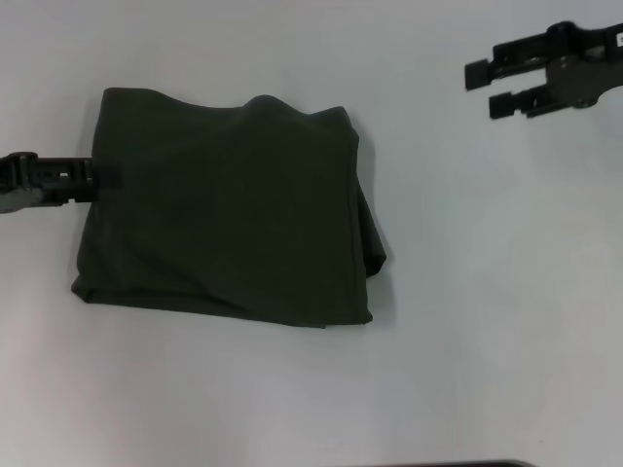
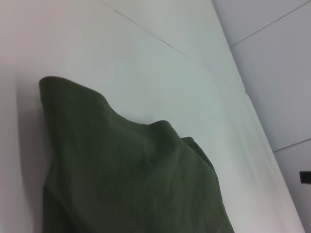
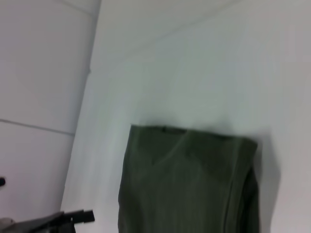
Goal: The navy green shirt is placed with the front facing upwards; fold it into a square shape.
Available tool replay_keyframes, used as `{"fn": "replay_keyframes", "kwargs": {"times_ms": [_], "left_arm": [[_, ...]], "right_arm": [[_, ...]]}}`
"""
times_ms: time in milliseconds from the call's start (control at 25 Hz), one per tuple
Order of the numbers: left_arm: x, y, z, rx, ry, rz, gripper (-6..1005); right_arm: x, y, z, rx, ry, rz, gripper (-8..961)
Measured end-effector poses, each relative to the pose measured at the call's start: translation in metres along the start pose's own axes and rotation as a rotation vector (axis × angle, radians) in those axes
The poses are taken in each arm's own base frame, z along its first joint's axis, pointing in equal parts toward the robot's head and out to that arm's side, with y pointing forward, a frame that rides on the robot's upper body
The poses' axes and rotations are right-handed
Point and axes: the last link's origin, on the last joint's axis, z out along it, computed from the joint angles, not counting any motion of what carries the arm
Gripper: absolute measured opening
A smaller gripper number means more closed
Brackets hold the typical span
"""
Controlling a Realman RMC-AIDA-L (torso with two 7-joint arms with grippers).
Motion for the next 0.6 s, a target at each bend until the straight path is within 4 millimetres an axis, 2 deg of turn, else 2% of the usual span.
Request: {"fn": "replay_keyframes", "kwargs": {"times_ms": [200, 440, 600], "left_arm": [[0.000, 0.001, 0.002, -0.005, -0.001, 0.011, 658], [0.000, 0.002, 0.005, -0.012, -0.003, 0.007, 657], [0.004, 0.006, 0.009, -0.024, -0.007, 0.008, 657]], "right_arm": [[0.003, -0.002, 0.016, 0.012, 0.034, 0.052, 766], [0.003, -0.013, 0.042, 0.037, -0.043, 0.099, 763], [0.003, -0.012, 0.057, 0.039, -0.062, 0.116, 761]]}}
